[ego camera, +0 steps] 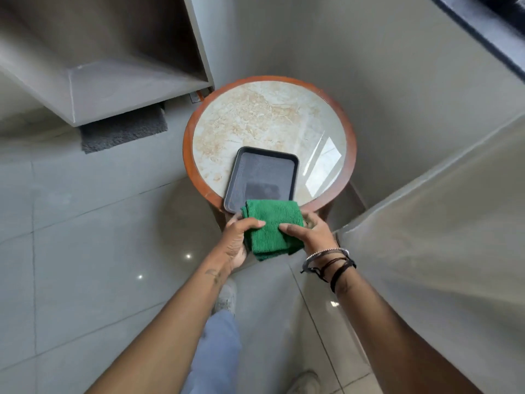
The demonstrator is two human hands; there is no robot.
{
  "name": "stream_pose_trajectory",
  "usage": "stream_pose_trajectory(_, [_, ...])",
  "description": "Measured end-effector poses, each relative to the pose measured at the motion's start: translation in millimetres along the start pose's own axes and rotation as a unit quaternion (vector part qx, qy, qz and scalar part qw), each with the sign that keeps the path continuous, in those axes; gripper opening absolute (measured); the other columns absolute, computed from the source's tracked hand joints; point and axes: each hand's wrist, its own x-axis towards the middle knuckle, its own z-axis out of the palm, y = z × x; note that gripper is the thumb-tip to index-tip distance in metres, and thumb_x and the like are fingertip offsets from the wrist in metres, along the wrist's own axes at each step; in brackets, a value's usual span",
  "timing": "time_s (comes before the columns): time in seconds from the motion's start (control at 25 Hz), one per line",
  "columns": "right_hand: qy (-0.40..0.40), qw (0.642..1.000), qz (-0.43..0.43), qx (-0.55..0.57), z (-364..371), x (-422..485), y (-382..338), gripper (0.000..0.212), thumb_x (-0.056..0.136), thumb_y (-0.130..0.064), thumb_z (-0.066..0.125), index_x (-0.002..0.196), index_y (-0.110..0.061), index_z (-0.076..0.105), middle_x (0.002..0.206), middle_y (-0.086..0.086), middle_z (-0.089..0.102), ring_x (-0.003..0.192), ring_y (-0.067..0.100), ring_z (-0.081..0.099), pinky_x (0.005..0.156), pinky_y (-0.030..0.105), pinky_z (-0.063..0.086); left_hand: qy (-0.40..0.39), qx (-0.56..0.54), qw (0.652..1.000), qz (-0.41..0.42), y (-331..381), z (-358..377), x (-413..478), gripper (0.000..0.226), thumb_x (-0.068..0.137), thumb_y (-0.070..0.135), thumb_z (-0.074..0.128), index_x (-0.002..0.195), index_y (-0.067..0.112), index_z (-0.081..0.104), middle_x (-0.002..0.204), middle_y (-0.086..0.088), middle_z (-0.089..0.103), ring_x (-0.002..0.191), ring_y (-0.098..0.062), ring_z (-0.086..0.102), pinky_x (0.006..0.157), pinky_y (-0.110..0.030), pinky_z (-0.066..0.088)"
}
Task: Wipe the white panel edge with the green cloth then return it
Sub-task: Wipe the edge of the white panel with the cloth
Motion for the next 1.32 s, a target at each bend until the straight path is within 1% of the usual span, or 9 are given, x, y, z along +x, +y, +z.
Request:
stream_pose_trajectory(0.24, [0.040, 0.989, 0.075, -0.120, -60.5, -45.7, 100.6, 0.023, 0.075, 0.000, 0.078, 0.096, -0.005, 0.068, 0.085, 0.010, 0.072, 0.062, 0.017, 0.067, 0.049, 0.027, 0.054, -0.033, -0.111, 0.979, -0.166, -136.6, -21.7, -37.4, 0.033, 0.091, 0.005, 0.060, 0.124, 0.000, 0.065, 0.111, -0.021, 0.077, 0.096, -0.033, 0.077, 0.083, -0.048, 0.064])
stream_pose_trajectory(0.4, [0.121, 0.948, 0.072, -0.284, -92.3, -45.4, 186.2, 0.033, 0.080, -0.016, 0.076, 0.110, -0.005, 0.068, 0.108, 0.012, 0.073, 0.096, 0.026, 0.070, 0.076, 0.027, 0.054, 0.036, -0.069, 0.971, -0.228, -231.3, -42.8, -12.0, 0.032, 0.095, 0.007, 0.061, 0.125, -0.003, 0.064, 0.115, -0.023, 0.075, 0.103, -0.036, 0.073, 0.084, -0.049, 0.061])
stream_pose_trajectory(0.48, [0.129, 0.867, 0.031, -0.480, -110.5, -30.9, 227.1, 0.055, 0.087, -0.035, 0.066, 0.134, -0.009, 0.055, 0.136, 0.015, 0.059, 0.127, 0.029, 0.055, 0.102, 0.036, 0.045, 0.067, -0.017, 0.977, -0.204, -273.7, -51.9, 16.1, 0.027, 0.092, 0.009, 0.066, 0.118, 0.001, 0.067, 0.115, -0.021, 0.075, 0.101, -0.034, 0.073, 0.076, -0.042, 0.063])
stream_pose_trajectory(0.56, [0.086, 0.685, 0.008, -0.724, -136.9, -13.1, 265.0, 0.077, 0.090, -0.050, 0.052, 0.153, -0.016, 0.026, 0.163, 0.015, 0.021, 0.151, 0.031, 0.019, 0.120, 0.048, 0.016, 0.123, 0.018, 0.976, -0.179, -318.6, -56.9, 47.8, 0.011, 0.091, 0.011, 0.069, 0.102, 0.008, 0.067, 0.106, -0.015, 0.076, 0.090, -0.027, 0.073, 0.067, -0.035, 0.062])
stream_pose_trajectory(0.68, [0.081, 0.515, 0.022, -0.853, -182.2, 12.2, 304.0, 0.095, 0.084, -0.057, 0.051, 0.157, -0.018, 0.002, 0.163, 0.017, -0.021, 0.151, 0.038, -0.017, 0.117, 0.060, -0.013, 0.232, 0.034, 0.962, -0.139, -389.0, -63.6, 106.2, 0.003, 0.089, 0.012, 0.068, 0.090, 0.012, 0.065, 0.097, -0.014, 0.072, 0.086, -0.031, 0.071, 0.082, -0.049, 0.063])
stream_pose_trajectory(0.8, [0.174, 0.462, -0.044, -0.869, -233.3, 25.8, 318.4, 0.103, 0.076, -0.052, 0.064, 0.155, -0.007, 0.018, 0.165, 0.022, -0.001, 0.152, 0.042, 0.000, 0.111, 0.052, -0.030, 0.274, 0.096, 0.951, -0.105, -460.0, -48.7, 165.7, 0.023, 0.088, 0.017, 0.066, 0.108, 0.005, 0.069, 0.111, -0.023, 0.074, 0.104, -0.040, 0.071, 0.094, -0.049, 0.058])
stream_pose_trajectory(0.92, [0.207, 0.428, -0.119, -0.871, -271.3, 35.4, 327.1, 0.106, 0.067, -0.039, 0.078, 0.151, 0.002, 0.028, 0.163, 0.020, 0.018, 0.151, 0.038, 0.017, 0.115, 0.043, -0.025, 0.249, 0.140, 0.957, -0.055, -515.4, -17.9, 209.9, 0.033, 0.093, 0.021, 0.062, 0.120, 0.003, 0.067, 0.116, -0.020, 0.073, 0.110, -0.039, 0.068, 0.091, -0.033, 0.053])
stream_pose_trajectory(1.12, [0.248, 0.344, -0.157, -0.892, -291.9, 59.7, 350.6, 0.100, 0.074, -0.043, 0.069, 0.155, -0.009, 0.021, 0.167, 0.011, 0.005, 0.153, 0.029, -0.006, 0.113, 0.048, -0.031, 0.173, 0.112, 0.976, -0.076, -589.6, 37.7, 266.6, 0.042, 0.098, 0.025, 0.056, 0.135, 0.006, 0.062, 0.123, -0.016, 0.071, 0.118, -0.036, 0.066, 0.099, -0.034, 0.051])
stream_pose_trajectory(1.32, [0.269, 0.261, -0.162, -0.913, -298.7, 62.7, 352.4, 0.097, 0.081, -0.062, 0.049, 0.157, -0.014, 0.011, 0.167, 0.009, -0.011, 0.152, 0.030, -0.019, 0.110, 0.051, -0.034, 0.057, -0.074, 0.990, -0.108, -618.9, 60.4, 264.4, 0.082, 0.087, 0.077, 0.037, 0.145, 0.021, 0.053, 0.141, -0.010, 0.059, 0.132, -0.030, 0.054, 0.117, -0.049, 0.040])
